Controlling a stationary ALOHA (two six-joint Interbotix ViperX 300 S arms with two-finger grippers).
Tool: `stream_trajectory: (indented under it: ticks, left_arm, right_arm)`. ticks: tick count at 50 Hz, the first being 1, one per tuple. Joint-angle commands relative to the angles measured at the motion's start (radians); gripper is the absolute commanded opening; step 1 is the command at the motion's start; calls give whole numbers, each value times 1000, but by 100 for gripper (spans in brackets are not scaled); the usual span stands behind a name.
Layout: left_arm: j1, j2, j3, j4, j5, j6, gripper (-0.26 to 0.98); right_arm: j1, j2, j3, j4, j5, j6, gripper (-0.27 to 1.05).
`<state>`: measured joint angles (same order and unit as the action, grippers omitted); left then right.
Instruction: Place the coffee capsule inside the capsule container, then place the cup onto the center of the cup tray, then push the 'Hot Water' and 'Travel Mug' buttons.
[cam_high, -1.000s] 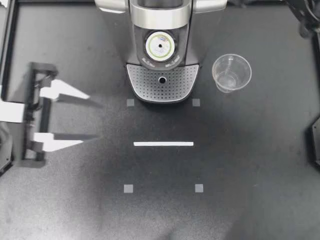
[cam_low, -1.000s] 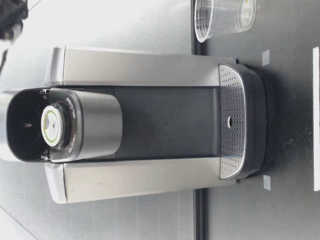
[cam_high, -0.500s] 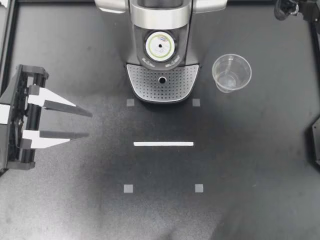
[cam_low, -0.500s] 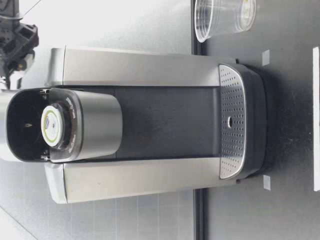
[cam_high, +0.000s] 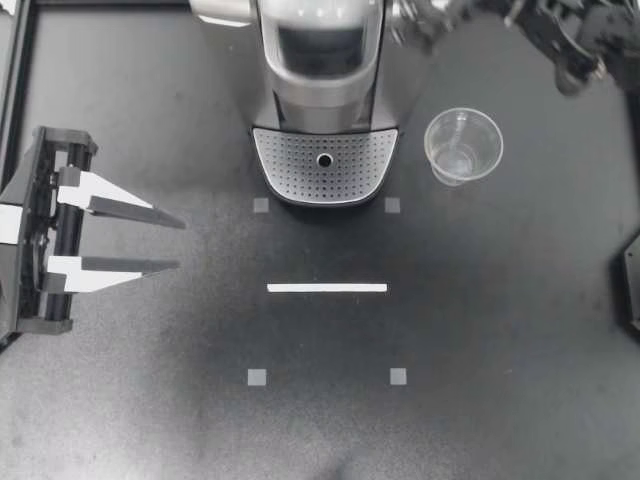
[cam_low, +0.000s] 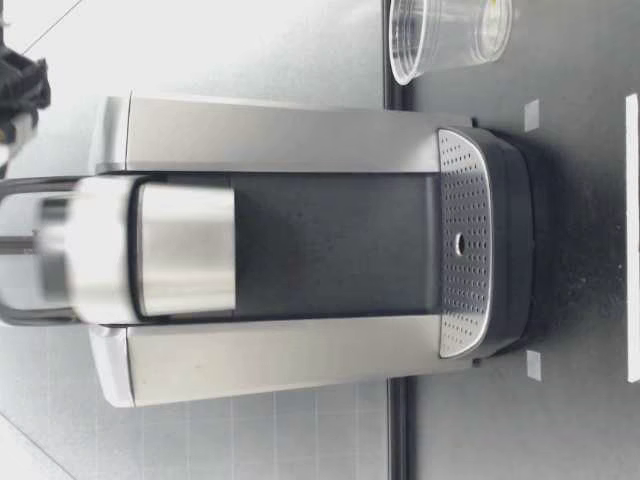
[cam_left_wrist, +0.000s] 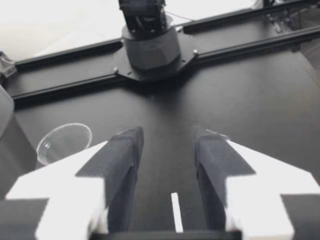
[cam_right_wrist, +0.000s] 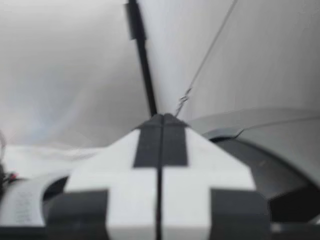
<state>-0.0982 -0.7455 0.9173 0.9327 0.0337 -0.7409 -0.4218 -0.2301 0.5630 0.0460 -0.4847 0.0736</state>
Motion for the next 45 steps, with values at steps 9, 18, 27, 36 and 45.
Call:
stream_trajectory:
  ticks: [9, 18, 27, 36, 45]
  left_arm:
    - [3, -3, -14, -5, -6, -2, 37]
    - [3, -5, -12, -14, -6, -2, 37]
    - [3, -5, -12, -18, -8, -2, 37]
    - [3, -5, -12, -20, -8, -2, 37]
    - [3, -3, -5, -34, -8, -2, 37]
  right_arm:
    - [78, -63, 58, 6, -5, 5, 0]
    - [103, -60, 114, 20, 3, 28, 0]
    - [106, -66, 156, 20, 3, 71, 0]
    - [115, -81, 193, 20, -8, 92, 0]
    - [112, -179, 249, 48, 58, 196, 0]
